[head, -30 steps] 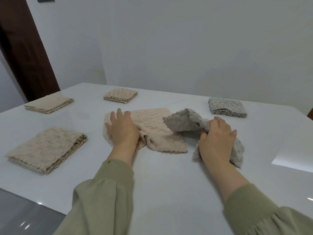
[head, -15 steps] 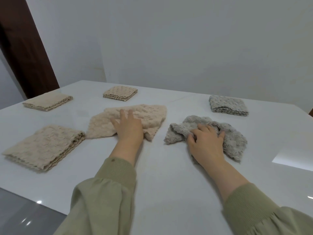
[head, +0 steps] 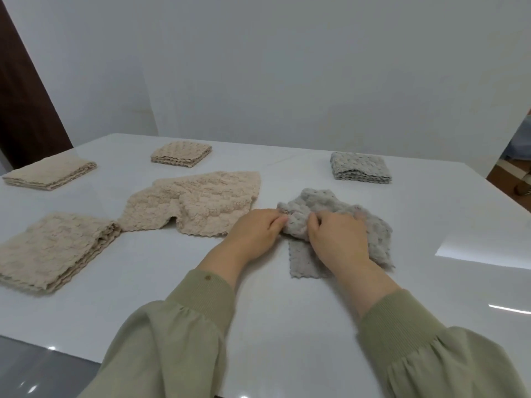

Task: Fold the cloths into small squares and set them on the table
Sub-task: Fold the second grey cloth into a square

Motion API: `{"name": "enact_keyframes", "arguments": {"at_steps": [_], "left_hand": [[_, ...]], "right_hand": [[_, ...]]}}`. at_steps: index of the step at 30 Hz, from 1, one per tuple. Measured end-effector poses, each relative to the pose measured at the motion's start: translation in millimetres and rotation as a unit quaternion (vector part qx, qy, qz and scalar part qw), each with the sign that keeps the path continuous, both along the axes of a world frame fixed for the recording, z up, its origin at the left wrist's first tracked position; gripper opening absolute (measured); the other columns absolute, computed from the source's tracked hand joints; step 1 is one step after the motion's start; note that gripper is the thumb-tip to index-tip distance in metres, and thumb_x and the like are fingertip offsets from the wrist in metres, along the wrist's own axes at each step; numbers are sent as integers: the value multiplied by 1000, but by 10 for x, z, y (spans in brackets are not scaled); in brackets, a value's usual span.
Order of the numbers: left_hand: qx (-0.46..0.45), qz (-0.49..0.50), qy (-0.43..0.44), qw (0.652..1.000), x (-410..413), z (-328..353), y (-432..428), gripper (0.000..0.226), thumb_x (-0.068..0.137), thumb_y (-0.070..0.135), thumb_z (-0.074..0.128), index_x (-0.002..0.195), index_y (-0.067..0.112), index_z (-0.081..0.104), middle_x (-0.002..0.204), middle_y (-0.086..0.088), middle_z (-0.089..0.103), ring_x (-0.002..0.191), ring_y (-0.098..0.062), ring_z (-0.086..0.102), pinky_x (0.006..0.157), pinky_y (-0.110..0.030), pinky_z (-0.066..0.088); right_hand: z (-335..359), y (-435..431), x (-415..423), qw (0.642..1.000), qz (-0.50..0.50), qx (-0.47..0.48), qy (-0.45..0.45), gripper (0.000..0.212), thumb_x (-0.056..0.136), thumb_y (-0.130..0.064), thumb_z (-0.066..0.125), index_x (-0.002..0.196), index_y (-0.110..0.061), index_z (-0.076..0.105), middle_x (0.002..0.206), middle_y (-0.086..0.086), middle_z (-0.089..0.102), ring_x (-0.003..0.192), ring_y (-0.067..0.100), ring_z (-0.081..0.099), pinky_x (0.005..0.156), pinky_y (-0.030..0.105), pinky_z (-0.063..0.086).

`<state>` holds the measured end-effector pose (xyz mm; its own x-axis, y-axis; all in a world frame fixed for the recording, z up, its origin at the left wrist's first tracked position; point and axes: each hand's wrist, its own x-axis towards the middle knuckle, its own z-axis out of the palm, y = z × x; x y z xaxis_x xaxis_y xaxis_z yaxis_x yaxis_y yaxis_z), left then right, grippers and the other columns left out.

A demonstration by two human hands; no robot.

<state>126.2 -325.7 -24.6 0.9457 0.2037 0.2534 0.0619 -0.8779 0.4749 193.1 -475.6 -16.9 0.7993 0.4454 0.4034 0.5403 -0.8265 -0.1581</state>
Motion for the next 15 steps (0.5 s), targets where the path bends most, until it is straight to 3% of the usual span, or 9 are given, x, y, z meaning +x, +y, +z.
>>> {"name": "enact_keyframes", "arguments": {"at_steps": [2, 4, 8, 11, 13, 15], "left_hand": [[-2, 16, -7, 1000, -28, 19, -22, 41, 100, 41, 33, 67, 23, 50, 69, 6, 57, 67, -15, 52, 57, -30, 33], [-5, 26, -12, 1000, -42, 45, -90, 44, 99, 44, 32, 64, 22, 47, 64, 5, 53, 64, -16, 50, 55, -30, 32], [-22, 44, 1, 999, -7, 74, -268, 27, 93, 43, 48, 82, 22, 60, 79, 8, 59, 76, -12, 53, 62, -29, 36], [-46, 31, 14, 998, 33, 86, -409, 12, 88, 33, 57, 88, 22, 61, 80, 9, 58, 80, -14, 54, 63, -27, 35], [-59, 23, 19, 998, 64, 92, -493, 10, 89, 27, 56, 94, 21, 61, 87, 8, 58, 88, -16, 55, 68, -27, 37], [-62, 21, 16, 998, 102, 89, -533, 18, 89, 24, 54, 106, 21, 62, 105, 4, 61, 97, -16, 54, 77, -27, 41]], "right_hand": [[43, -74, -49, 1000, 19, 17, -14, 47, 95, -40, 28, 67, -14, 57, 68, 7, 63, 67, 27, 56, 76, 35, 45], [80, -147, -116, 999, 39, 25, 5, 47, 95, -43, 31, 64, -16, 53, 67, 5, 60, 65, 26, 54, 61, 31, 40], [158, -355, -182, 993, 84, 79, 28, 44, 94, -38, 37, 57, -16, 44, 58, 2, 52, 63, 26, 52, 59, 33, 37], [225, -524, -98, 993, 59, 97, 6, 30, 94, -30, 42, 73, -13, 56, 74, 2, 57, 74, 25, 55, 62, 32, 39], [241, -603, -7, 999, 9, 40, 15, 22, 92, -28, 45, 92, -13, 62, 96, 3, 58, 88, 26, 57, 68, 32, 44], [193, -635, 86, 997, -31, -43, 63, 16, 90, -24, 49, 97, -12, 58, 100, 6, 52, 96, 28, 55, 67, 31, 42]]}}
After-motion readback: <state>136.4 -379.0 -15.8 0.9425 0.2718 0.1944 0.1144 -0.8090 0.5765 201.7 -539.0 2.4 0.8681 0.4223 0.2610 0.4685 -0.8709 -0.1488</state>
